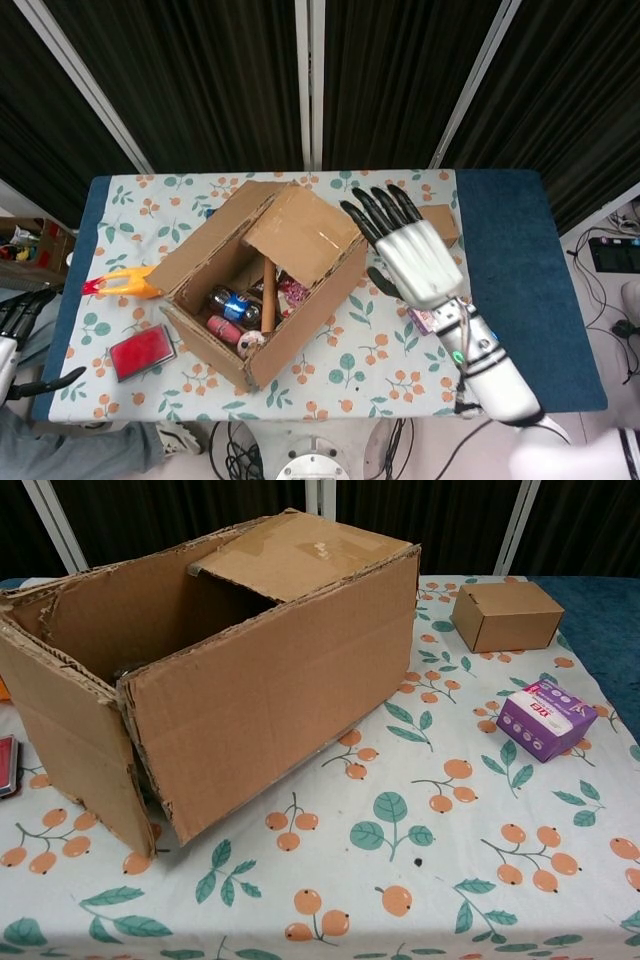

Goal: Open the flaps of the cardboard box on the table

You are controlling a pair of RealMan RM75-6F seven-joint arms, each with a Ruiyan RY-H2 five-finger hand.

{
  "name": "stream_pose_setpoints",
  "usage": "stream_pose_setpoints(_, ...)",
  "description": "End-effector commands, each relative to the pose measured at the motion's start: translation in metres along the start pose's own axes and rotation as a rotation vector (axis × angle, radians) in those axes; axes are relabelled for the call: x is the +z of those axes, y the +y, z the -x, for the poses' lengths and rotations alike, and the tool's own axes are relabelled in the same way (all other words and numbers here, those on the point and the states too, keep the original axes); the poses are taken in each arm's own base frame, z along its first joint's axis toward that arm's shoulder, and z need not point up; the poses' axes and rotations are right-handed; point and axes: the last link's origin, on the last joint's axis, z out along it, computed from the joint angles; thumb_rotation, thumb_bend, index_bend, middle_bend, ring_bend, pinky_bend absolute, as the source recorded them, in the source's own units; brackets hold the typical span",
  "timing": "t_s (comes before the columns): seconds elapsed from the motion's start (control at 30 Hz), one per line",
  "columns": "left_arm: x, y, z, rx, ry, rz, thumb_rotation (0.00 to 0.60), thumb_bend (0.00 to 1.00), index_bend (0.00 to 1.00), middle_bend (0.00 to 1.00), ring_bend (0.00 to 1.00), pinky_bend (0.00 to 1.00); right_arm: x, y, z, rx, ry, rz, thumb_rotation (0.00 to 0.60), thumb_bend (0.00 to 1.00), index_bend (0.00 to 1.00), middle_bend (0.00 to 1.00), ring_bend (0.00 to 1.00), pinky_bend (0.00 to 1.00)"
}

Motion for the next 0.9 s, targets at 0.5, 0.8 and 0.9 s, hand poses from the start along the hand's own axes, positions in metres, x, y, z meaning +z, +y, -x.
stream_pose_setpoints(0.5, -0.006, -0.009, 0.006, -0.031, -0.006, -0.034, 0.243, 0.01, 0.09, 0.11, 0.11, 0.15, 0.093, -0.156, 0.054, -0.333, -0.232, -0.066, 0.600, 0.55, 0.10, 0.06, 0.00, 0.00)
stream_pose_setpoints(0.8, -0.007, -0.012, 0.012, -0.033, -0.028, -0.054, 0.242, 0.01, 0.09, 0.11, 0.11, 0.15, 0.105, -0.139, 0.083, -0.326, -0.304, -0.035, 0.600, 0.59, 0.16, 0.09, 0.00, 0.00)
stream_pose_setpoints(0.9, -0.008, -0.013, 0.014, -0.034, -0.038, -0.065, 0.242, 0.01, 0.09, 0.11, 0.11, 0.15, 0.108, -0.133, 0.088, -0.333, -0.315, -0.032, 0.600, 0.60, 0.17, 0.10, 0.00, 0.00)
